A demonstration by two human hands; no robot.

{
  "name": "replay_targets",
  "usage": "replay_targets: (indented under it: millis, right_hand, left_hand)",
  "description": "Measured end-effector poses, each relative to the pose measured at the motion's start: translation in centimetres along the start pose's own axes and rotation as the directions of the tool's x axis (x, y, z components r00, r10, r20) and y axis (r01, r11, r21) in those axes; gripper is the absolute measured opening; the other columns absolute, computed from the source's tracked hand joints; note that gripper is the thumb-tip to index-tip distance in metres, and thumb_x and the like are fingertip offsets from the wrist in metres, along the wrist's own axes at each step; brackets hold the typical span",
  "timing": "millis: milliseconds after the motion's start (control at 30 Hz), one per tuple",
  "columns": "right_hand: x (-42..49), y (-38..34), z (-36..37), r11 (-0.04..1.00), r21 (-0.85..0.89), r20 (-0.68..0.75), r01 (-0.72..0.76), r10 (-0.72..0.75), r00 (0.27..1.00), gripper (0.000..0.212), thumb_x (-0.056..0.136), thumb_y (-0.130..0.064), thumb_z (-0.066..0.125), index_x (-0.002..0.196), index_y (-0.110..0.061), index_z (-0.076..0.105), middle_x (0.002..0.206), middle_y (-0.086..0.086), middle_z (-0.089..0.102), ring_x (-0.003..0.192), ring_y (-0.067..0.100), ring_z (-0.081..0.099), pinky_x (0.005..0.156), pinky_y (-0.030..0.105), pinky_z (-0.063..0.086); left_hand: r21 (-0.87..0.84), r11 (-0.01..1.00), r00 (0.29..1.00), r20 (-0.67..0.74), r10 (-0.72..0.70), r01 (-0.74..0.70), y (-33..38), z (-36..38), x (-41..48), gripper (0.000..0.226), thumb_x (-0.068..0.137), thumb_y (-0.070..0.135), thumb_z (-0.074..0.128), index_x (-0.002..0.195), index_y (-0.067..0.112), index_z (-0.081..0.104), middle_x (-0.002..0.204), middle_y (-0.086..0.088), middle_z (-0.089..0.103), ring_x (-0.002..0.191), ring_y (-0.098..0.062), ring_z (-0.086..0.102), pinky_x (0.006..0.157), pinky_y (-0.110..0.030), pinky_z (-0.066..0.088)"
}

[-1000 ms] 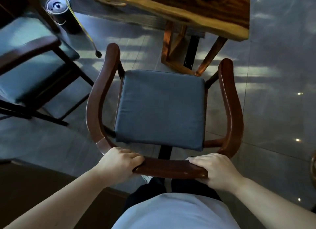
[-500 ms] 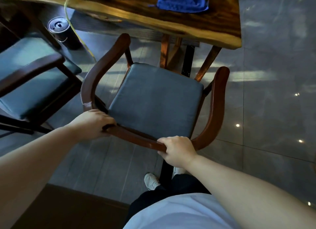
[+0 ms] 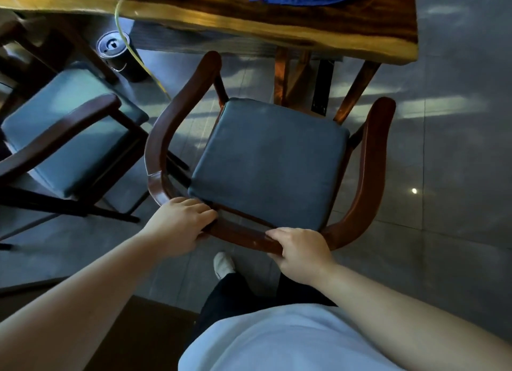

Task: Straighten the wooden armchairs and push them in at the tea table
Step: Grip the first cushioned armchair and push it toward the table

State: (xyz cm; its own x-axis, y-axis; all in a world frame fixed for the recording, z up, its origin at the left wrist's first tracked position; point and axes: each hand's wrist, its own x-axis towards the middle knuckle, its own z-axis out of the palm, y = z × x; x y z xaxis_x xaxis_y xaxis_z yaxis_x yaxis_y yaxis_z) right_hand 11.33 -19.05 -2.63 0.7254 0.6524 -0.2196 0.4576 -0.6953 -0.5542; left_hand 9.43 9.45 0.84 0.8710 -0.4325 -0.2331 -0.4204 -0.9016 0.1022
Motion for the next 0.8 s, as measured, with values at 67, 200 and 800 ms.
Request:
replay_targets:
  millis: [67, 200, 800]
  right_hand:
    - [-0.1, -0.1, 0.1, 1.000, 0.014, -0.017, -0.021, 0.021, 1.000, 0.036, 0.080, -0.034, 0.067, 0.115, -0.024, 0.067, 0.112, -0.005, 0.071, 0.097, 0.025, 0.066, 0.080, 0.042, 0.054]
    - [-0.5, -0.6, 0.6, 0.996, 0.017, -0.110, -0.088, 0.089, 0.990, 0.037, 0.073, -0.026, 0.078, 0.107, -0.017, 0.070, 0.121, 0.004, 0.063, 0.108, 0.026, 0.061, 0.084, 0.041, 0.052]
    - [-1.0, -0.7, 1.2, 0.994, -0.047, -0.126, -0.103, 0.097, 0.987, 0.042, 0.075, -0.026, 0.076, 0.115, -0.017, 0.069, 0.116, -0.002, 0.072, 0.108, 0.015, 0.065, 0.091, 0.041, 0.054]
  left_hand:
    - [-0.022, 0.999, 0.999, -0.027, 0.039, -0.039, -0.7, 0.2, 0.0, 0.042, 0.058, 0.026, 0.082, 0.096, 0.021, 0.067, 0.090, 0.006, 0.070, 0.080, -0.021, 0.066, 0.069, -0.035, 0.054]
    - [-0.060, 0.987, 0.986, -0.082, 0.147, -0.152, -2.2, 0.7, 0.2, 0.023, 0.069, 0.032, 0.066, 0.090, 0.020, 0.066, 0.080, 0.006, 0.067, 0.073, -0.023, 0.063, 0.063, -0.035, 0.052]
    - [-0.066, 0.921, 0.923, -0.054, 0.381, -0.384, -4.0, 1.1, 1.7, 0.009, 0.074, 0.030, 0.059, 0.077, 0.022, 0.056, 0.062, 0.006, 0.059, 0.047, -0.023, 0.056, 0.034, -0.026, 0.040]
